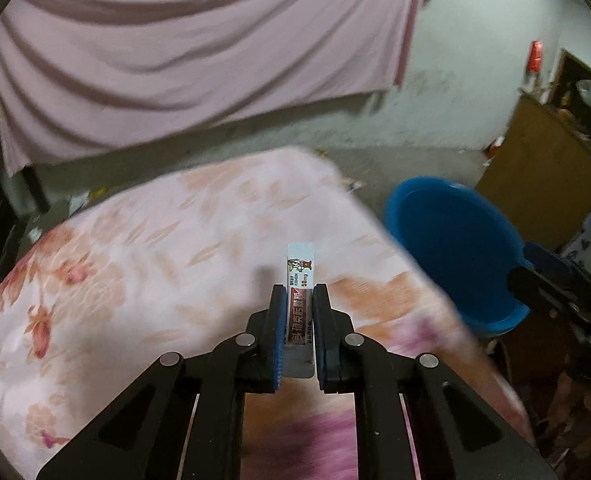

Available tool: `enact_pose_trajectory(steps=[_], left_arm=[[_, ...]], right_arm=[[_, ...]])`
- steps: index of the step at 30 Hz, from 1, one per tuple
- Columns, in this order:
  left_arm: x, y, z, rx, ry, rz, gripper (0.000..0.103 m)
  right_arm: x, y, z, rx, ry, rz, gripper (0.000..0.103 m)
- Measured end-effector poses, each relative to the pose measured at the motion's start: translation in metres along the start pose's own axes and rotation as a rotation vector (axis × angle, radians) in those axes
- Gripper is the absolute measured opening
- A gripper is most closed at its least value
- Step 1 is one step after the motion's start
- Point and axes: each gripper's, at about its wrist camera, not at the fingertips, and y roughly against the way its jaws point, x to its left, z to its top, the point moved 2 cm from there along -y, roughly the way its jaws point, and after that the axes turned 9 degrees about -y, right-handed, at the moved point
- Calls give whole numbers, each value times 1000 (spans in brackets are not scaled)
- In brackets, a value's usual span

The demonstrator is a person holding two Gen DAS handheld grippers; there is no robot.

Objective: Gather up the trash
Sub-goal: 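Carry the white tube over the blue basin and open the left tool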

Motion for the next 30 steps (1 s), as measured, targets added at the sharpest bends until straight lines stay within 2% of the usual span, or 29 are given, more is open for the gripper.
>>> enact_pose_trajectory(steps=[3,7,12,16,17,19,23,27,30], left_arm=[[-33,4,19,-64,-30,-59,10],[-80,0,49,-114,-91,-119,11],[-123,-18,75,-99,-90,-183,11],[-129,-24,80,-93,-76,-188,12],[-130,-21,80,-96,-75,-186,15],[-131,-18,81,-110,-68,-179,26],[-131,-4,76,-134,-44,-161,26],[-131,23,73,-199,-38,-118,27],[-124,48,66,-250,-15,-87,40]], right_arm=[[-14,15,7,-73,-23,-56,87],[-53,48,18,-229,-133,-189,92],[-106,82,24,-374,-325,-301,99],[-134,89,21,-370,-409,-327,99],[-138,89,20,-365,-426,-323,99],[-141,88,20,-360,-442,-304,99],[-133,89,22,-366,-423,-284,99],[-127,98,21,-389,-411,-280,99],[-119,107,21,-415,-392,-270,99]])
